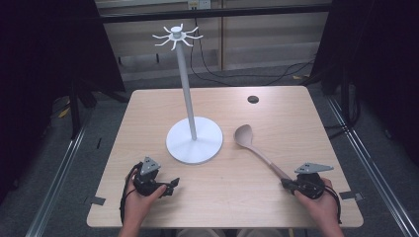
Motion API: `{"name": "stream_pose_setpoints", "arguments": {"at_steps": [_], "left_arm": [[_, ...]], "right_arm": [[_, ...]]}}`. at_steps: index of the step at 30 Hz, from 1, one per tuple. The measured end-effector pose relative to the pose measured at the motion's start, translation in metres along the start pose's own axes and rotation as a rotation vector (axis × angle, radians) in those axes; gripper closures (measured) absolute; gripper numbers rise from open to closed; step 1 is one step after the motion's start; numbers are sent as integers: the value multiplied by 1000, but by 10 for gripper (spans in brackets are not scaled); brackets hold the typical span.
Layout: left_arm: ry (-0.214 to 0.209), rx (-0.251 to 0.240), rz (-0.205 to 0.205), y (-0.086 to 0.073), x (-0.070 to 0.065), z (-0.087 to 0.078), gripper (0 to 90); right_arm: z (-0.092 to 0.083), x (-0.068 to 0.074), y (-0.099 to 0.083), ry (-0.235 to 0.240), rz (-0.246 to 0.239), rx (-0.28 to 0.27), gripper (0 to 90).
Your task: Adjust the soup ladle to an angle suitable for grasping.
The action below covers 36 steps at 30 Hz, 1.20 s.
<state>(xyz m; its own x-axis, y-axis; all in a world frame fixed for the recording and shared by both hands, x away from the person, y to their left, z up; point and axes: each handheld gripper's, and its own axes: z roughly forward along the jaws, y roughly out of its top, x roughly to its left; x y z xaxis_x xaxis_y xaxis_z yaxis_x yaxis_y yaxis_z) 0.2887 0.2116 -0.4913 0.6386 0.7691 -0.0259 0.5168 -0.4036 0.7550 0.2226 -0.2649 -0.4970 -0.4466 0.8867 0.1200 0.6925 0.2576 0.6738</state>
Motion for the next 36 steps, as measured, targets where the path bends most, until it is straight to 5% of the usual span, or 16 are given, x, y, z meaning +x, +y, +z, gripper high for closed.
{"name": "stream_pose_setpoints", "arguments": {"at_steps": [30, 36], "left_arm": [[1, -28, -37, 2, 7, 2, 71], [2, -32, -42, 1, 6, -1, 71]], "right_arm": [[2, -24, 3, -65, 21, -20, 900], [3, -34, 4, -51, 57, -30, 900]]}}
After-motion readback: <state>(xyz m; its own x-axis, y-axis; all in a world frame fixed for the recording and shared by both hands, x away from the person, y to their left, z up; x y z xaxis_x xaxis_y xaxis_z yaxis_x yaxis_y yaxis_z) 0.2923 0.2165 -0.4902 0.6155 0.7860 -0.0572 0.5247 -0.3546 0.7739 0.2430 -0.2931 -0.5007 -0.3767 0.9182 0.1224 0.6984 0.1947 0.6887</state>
